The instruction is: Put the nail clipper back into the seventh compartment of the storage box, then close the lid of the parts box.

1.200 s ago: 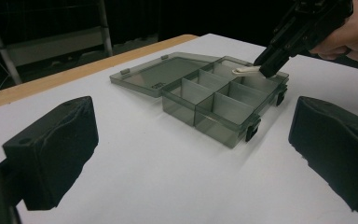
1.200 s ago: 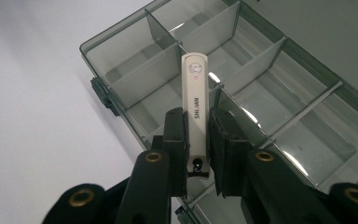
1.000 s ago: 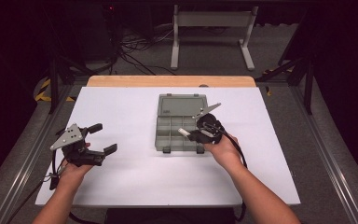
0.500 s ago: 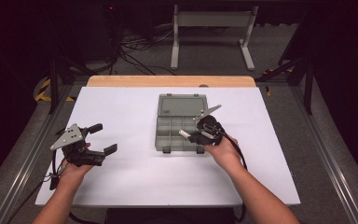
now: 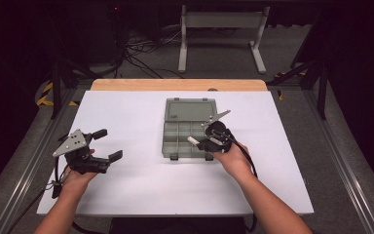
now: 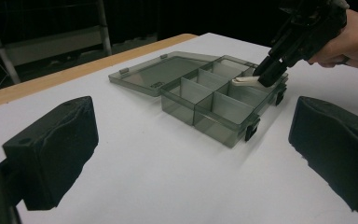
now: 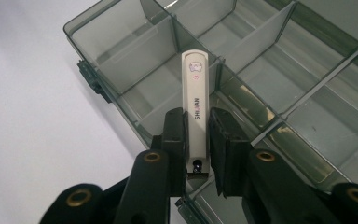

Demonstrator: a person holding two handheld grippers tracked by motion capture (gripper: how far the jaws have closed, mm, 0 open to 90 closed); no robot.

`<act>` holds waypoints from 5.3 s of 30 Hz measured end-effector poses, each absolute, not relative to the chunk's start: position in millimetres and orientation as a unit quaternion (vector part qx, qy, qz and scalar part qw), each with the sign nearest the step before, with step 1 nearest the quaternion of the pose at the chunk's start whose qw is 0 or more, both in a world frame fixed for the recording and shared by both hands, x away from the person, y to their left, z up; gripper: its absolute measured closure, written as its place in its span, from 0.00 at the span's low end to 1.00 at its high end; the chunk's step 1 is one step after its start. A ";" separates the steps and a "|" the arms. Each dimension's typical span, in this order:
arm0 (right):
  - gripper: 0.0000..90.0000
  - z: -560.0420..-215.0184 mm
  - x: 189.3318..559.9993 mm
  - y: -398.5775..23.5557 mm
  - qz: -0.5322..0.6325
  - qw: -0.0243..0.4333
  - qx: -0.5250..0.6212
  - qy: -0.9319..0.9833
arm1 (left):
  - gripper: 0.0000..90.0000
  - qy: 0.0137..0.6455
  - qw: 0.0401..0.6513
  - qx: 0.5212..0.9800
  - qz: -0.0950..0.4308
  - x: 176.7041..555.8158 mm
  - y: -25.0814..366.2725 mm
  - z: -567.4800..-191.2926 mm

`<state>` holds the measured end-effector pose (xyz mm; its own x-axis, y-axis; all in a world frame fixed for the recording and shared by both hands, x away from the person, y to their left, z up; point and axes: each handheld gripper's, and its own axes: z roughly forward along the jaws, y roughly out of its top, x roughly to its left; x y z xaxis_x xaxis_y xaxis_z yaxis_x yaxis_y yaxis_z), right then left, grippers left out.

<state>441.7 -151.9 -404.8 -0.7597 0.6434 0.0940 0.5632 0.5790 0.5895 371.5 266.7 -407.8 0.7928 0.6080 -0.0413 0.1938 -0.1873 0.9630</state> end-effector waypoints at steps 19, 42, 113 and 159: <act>1.00 -367.8 439.4 -171.7 0.347 0.094 0.326 0.874 | 0.29 0.286 0.557 0.760 0.175 379.0 255.8 -394.0; 1.00 -341.8 460.7 -202.4 0.358 0.117 0.330 0.866 | 0.99 0.307 0.457 0.818 0.166 425.2 205.0 -368.7; 1.00 -394.1 558.5 -234.5 0.300 0.110 0.389 0.864 | 0.99 0.397 0.328 0.851 0.104 555.2 117.7 -414.7; 1.00 -431.7 574.1 -228.1 0.263 0.071 0.386 0.881 | 0.99 0.409 0.297 0.862 0.047 572.4 114.0 -443.0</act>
